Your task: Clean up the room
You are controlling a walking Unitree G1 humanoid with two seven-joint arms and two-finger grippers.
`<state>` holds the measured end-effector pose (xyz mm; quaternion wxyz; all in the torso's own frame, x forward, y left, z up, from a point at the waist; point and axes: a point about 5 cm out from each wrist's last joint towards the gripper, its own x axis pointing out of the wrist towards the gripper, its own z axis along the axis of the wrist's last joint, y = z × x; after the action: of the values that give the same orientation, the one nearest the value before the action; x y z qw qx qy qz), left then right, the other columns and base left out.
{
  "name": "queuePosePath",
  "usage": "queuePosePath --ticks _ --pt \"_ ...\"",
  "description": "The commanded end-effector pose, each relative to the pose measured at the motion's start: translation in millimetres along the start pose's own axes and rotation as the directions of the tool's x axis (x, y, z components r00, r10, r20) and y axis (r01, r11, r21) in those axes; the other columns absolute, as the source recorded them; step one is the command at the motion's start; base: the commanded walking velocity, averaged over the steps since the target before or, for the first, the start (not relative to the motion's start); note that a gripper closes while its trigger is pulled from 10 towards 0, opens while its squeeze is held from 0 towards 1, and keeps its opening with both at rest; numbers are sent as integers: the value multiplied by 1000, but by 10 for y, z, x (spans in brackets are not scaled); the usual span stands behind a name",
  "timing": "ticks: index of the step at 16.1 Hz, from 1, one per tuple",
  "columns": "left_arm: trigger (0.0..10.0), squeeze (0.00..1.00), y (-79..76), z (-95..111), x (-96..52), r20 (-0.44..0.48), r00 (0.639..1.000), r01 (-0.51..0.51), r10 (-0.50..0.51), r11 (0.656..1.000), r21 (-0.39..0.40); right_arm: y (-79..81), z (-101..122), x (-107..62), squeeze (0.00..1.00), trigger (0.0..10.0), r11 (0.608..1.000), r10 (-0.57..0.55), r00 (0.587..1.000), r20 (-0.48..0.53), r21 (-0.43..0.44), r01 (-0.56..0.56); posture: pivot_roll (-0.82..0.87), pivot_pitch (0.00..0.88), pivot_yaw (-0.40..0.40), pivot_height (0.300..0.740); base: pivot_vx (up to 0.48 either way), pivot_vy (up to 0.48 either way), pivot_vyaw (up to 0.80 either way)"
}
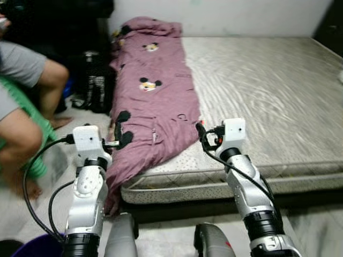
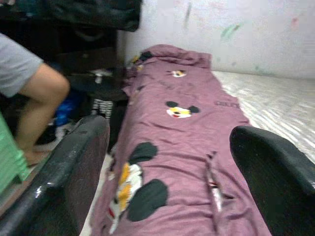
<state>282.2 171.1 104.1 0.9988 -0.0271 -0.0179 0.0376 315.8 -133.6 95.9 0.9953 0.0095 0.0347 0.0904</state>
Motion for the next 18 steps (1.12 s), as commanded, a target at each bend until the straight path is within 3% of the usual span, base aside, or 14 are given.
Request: queuePosePath --ticks 1,6,13,18 --pt "10000 0 -18 24 23 10 1000 3 -3 1000 -7 -12 51 36 0 10000 1000 -7 1000 14 -5 7 -98 0 -20 650 0 0 0" --pt "10000 0 -9 26 31 9 1000 -3 3 1000 -2 -8 53 42 0 10000 1000 -5 1000 14 -1 5 -98 0 -19 636 0 0 0" --pt "10000 0 -6 30 29 9 1000 -6 6 1000 0 -3 49 41 0 10000 1000 -4 1000 14 3 4 -97 0 -20 557 0 0 0" --pt "10000 0 -2 37 23 13 1000 -15 15 1000 -1 2 45 42 0 10000 1000 -1 1000 10 -1 1 -96 0 -21 553 0 0 0"
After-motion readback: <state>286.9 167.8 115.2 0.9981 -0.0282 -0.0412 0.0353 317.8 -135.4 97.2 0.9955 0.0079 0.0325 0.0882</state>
